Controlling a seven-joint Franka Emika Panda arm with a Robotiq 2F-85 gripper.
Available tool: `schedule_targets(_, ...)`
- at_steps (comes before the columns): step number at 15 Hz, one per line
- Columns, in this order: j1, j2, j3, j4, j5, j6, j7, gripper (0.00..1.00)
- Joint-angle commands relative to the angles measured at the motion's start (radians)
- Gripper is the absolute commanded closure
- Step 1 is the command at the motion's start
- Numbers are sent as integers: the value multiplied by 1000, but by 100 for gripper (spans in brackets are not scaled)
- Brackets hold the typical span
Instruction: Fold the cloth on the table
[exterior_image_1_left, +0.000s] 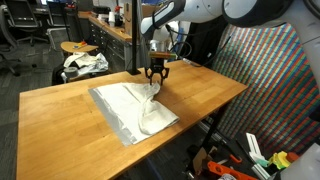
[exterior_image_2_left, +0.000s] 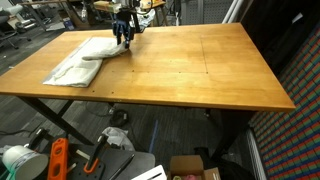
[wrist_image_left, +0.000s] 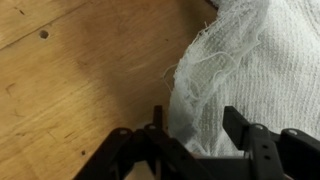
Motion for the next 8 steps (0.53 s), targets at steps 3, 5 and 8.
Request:
schedule_targets(3,-2,10,-11,14,25,25,8,82)
schedule_targets(5,-4,2,-10,7,28,30,8,87)
schedule_targets(8,-9,-16,-2,-10,45,32,-4,87)
